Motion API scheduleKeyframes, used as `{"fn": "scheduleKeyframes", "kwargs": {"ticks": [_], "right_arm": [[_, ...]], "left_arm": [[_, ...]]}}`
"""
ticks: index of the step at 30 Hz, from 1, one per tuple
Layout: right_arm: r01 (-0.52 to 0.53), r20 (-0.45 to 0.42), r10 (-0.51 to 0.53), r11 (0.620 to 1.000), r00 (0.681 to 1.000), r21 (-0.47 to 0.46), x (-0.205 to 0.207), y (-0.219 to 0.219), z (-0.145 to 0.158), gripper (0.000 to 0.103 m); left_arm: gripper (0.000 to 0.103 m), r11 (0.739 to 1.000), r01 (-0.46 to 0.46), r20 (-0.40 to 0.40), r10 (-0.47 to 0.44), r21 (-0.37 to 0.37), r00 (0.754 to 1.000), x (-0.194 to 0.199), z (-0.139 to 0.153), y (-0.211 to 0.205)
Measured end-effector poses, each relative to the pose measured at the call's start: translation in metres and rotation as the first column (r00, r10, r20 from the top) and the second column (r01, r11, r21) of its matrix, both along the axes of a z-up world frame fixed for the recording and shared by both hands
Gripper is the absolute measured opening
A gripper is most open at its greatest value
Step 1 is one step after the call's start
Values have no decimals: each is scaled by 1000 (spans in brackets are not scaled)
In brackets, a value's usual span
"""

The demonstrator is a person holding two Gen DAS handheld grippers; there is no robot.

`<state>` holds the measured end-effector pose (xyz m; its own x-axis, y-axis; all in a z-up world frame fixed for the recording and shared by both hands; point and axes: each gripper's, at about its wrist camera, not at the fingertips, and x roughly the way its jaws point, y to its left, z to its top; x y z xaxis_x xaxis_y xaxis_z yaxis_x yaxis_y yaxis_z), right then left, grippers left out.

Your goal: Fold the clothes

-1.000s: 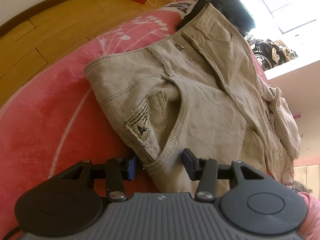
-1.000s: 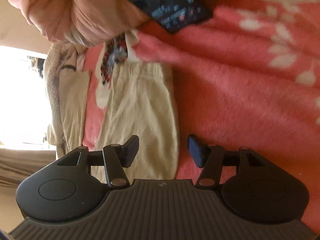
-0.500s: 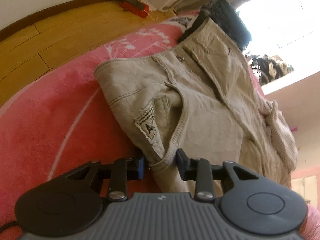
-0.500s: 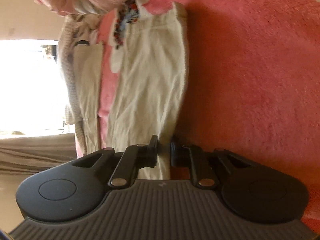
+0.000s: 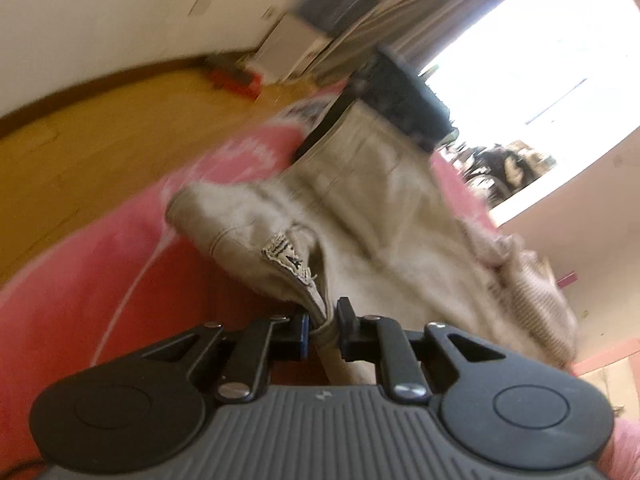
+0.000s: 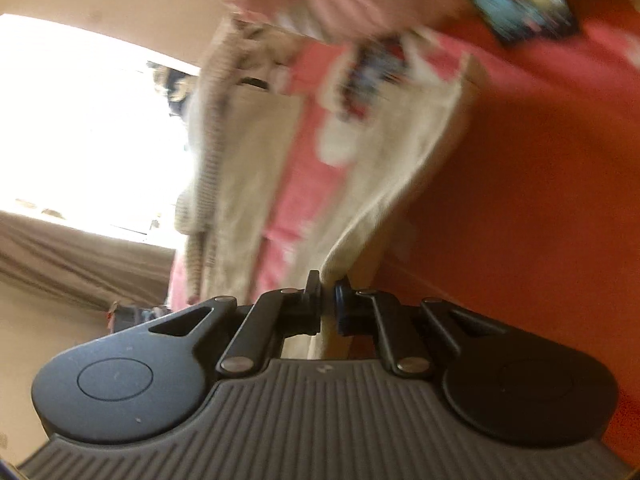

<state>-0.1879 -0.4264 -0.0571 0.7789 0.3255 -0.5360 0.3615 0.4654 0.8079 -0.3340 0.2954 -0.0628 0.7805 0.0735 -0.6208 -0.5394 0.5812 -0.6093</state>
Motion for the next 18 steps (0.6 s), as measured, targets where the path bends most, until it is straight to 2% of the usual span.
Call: {"fn": "scheduleKeyframes", "kwargs": {"ticks": [2,7,14,18], "right_arm": [[-16,46,17,999,999,-28,5,-1,17,5],[-54,143,67,994,988,-95,54,3,57,4],[-102,191,139,976,972,-191,140,20,97,4],[-124,196,172,964,965,-236,190,31,112,4]], "left_arm": [[14,999,8,37,-9,33,999,11,17,2],[14,993,39,80,-48,107,996,61,51,7],[14,986,45,92,-60,160,994,138,75,19],[14,983,47,55,-57,178,997,179,75,25]]}}
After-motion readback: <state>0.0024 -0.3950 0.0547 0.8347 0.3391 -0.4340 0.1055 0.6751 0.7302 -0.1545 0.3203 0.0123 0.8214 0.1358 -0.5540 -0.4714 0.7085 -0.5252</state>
